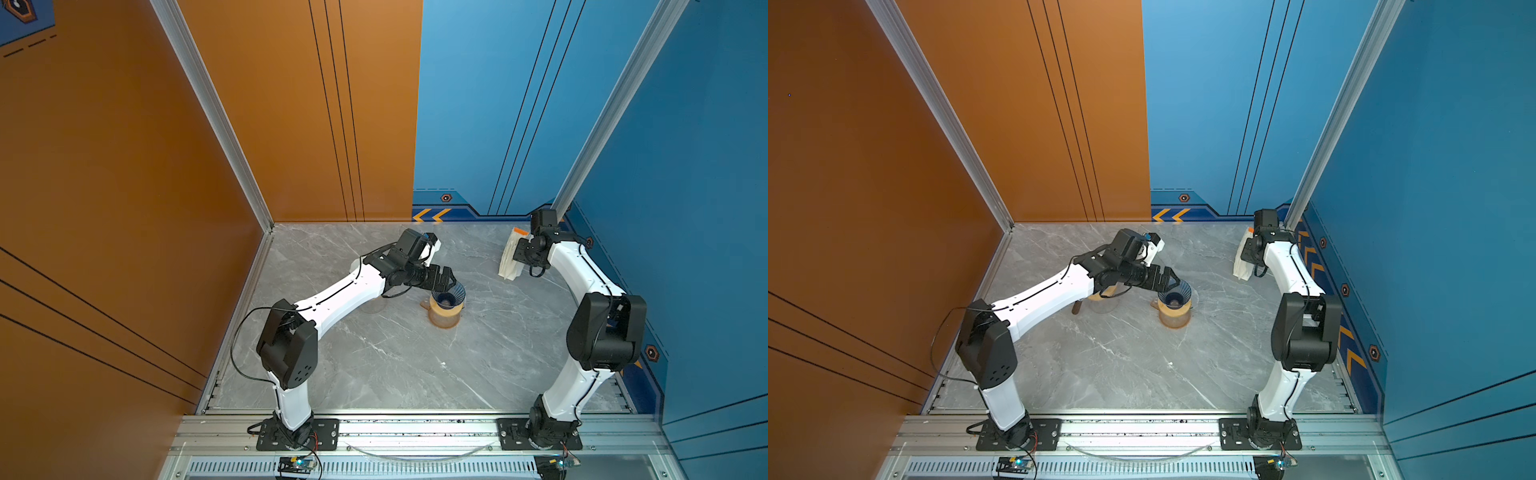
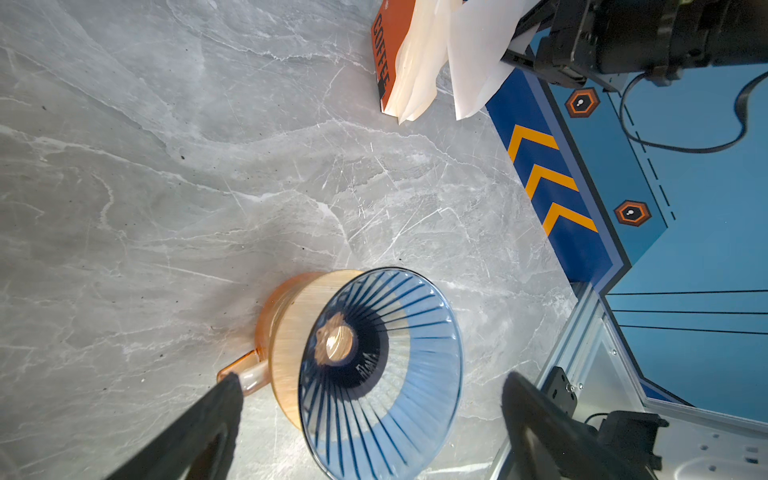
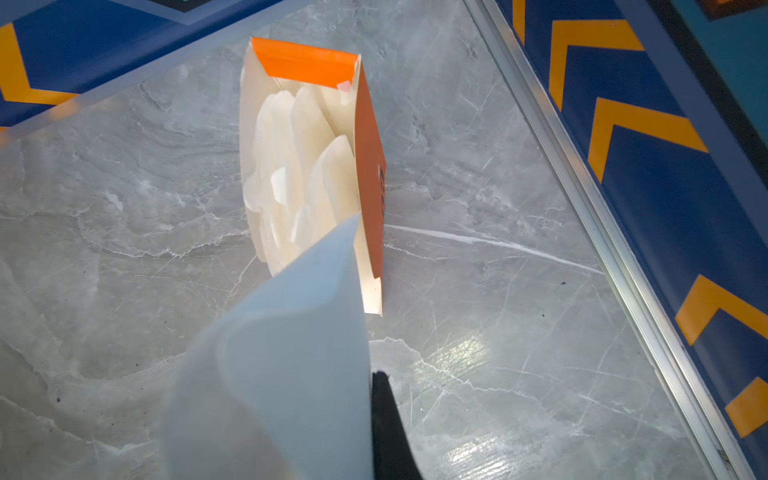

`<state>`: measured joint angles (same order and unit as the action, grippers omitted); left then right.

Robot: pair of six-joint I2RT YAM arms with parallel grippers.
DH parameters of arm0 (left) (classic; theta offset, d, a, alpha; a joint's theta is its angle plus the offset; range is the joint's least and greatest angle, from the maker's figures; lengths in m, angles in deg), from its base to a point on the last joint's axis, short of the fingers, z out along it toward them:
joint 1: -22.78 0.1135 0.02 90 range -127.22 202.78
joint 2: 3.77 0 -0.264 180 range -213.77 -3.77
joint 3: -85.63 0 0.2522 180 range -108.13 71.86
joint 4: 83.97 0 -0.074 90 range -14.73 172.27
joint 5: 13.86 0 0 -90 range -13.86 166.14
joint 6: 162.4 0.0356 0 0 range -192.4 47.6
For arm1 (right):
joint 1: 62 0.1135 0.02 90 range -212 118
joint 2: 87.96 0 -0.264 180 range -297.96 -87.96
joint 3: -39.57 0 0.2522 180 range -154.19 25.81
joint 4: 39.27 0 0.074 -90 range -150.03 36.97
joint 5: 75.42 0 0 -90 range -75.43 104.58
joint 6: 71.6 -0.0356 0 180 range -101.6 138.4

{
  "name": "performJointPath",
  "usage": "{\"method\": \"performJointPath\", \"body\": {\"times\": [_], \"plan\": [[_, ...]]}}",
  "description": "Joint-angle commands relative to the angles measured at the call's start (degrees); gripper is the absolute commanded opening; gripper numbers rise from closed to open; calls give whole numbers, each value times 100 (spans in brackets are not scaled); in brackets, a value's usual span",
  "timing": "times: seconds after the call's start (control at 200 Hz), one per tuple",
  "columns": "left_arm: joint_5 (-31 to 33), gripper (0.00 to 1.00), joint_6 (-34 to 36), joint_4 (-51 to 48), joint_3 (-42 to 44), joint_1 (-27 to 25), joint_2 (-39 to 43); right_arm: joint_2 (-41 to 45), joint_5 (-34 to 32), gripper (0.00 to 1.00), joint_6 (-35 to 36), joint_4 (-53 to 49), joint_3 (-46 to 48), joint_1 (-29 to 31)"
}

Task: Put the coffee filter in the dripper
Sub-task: 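Pull one white filter out of the COFFEE bag with the right gripper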

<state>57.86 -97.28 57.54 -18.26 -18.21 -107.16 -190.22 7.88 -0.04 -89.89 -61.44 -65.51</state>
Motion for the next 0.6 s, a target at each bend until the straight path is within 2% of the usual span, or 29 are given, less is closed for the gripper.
{"method": "performJointPath", "body": {"times": [0.0, 0.18, 0.345, 0.521, 0.596], "plan": [[-46, 98, 89, -107, -66, -83, 291, 486, 48, 0, -31, -352, 109, 52], [11, 98, 131, -113, -50, -140, 477, 1049, 547, 0, 95, -786, 121, 52], [119, 98, 176, -117, 75, -193, 804, 1573, 1347, 0, 339, -1365, 52, 91], [243, 98, 166, -181, 324, -188, 1189, 1884, 2097, 0, 634, -2227, -323, 262], [352, 98, 181, -319, 373, -179, 1318, 1941, 2192, 0, 675, -2668, -572, 349]]}}
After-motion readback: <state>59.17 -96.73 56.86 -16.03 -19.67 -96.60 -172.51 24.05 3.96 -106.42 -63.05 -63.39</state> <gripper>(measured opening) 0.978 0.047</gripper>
